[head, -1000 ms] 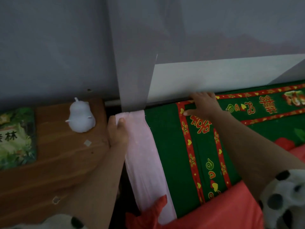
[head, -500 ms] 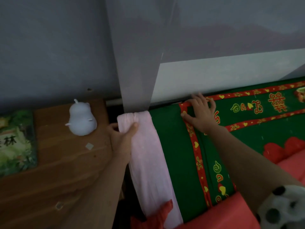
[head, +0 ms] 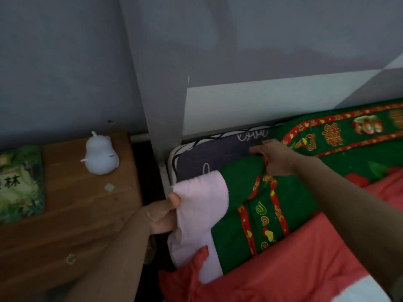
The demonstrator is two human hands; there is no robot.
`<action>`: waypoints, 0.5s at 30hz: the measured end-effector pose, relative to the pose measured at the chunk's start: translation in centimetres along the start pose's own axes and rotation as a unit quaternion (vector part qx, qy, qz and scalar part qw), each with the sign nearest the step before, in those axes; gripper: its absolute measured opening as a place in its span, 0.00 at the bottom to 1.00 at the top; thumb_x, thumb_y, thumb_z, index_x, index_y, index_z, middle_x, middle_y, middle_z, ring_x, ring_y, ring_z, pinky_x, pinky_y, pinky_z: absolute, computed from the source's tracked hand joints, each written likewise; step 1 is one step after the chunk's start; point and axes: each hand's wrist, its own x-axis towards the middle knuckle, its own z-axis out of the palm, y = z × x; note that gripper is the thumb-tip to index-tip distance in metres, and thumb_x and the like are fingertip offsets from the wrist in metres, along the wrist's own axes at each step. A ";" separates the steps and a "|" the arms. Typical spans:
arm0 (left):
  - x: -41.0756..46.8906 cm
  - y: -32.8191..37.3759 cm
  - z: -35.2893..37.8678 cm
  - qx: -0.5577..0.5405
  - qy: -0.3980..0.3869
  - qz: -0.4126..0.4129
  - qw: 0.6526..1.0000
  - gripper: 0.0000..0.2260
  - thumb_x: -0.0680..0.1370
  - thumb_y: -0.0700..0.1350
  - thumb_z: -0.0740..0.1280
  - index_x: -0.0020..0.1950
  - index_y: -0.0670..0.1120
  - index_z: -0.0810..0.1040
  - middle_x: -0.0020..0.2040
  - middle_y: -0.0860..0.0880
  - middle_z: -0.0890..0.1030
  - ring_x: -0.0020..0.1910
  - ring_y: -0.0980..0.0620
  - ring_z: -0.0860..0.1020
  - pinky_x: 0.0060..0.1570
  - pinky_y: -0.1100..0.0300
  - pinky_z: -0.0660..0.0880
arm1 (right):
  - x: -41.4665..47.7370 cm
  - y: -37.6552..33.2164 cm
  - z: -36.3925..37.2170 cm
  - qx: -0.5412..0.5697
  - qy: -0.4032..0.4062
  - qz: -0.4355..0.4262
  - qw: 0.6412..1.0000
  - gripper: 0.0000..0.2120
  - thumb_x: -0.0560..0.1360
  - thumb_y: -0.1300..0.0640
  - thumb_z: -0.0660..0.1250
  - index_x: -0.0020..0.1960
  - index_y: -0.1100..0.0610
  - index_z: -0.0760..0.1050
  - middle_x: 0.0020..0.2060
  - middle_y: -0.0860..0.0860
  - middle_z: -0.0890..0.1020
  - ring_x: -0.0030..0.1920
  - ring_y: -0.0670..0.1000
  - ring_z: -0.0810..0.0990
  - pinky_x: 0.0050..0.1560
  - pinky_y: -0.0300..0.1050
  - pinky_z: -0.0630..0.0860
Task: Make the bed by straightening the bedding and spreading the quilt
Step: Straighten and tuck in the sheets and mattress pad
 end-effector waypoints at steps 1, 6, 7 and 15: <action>-0.1 -0.2 0.3 0.018 -0.028 -0.016 0.999 0.33 0.38 0.49 0.85 0.41 0.42 0.87 0.43 0.44 0.85 0.42 0.49 0.84 0.38 0.59 0.80 | -1.9 0.0 0.2 -0.002 0.003 -0.008 1.000 0.16 0.61 0.55 0.72 0.48 0.48 0.75 0.38 0.46 0.81 0.44 0.53 0.79 0.52 0.47 0.75; -0.2 -2.1 3.3 0.247 -0.171 -0.149 0.942 0.27 0.63 0.30 0.71 0.54 0.56 0.84 0.53 0.53 0.83 0.55 0.57 0.80 0.52 0.62 0.75 | -11.9 -0.2 3.6 -0.011 -0.002 0.013 1.000 0.15 0.62 0.54 0.68 0.49 0.50 0.74 0.37 0.51 0.79 0.42 0.54 0.79 0.41 0.44 0.71; -0.1 -2.7 3.9 0.263 -0.172 -0.161 0.936 0.28 0.64 0.28 0.64 0.54 0.56 0.84 0.54 0.53 0.83 0.56 0.57 0.79 0.54 0.62 0.75 | -13.8 -0.3 4.7 -0.008 -0.003 0.026 1.000 0.14 0.63 0.55 0.67 0.48 0.50 0.73 0.36 0.50 0.79 0.41 0.54 0.79 0.41 0.45 0.72; 4.5 -10.3 7.9 0.503 0.183 -0.022 0.844 0.24 0.79 0.43 0.65 0.74 0.48 0.64 0.66 0.47 0.72 0.58 0.53 0.73 0.51 0.62 0.69 | -24.6 0.2 11.2 0.016 0.084 0.050 0.995 0.12 0.65 0.57 0.66 0.48 0.51 0.75 0.35 0.47 0.79 0.40 0.52 0.78 0.51 0.42 0.70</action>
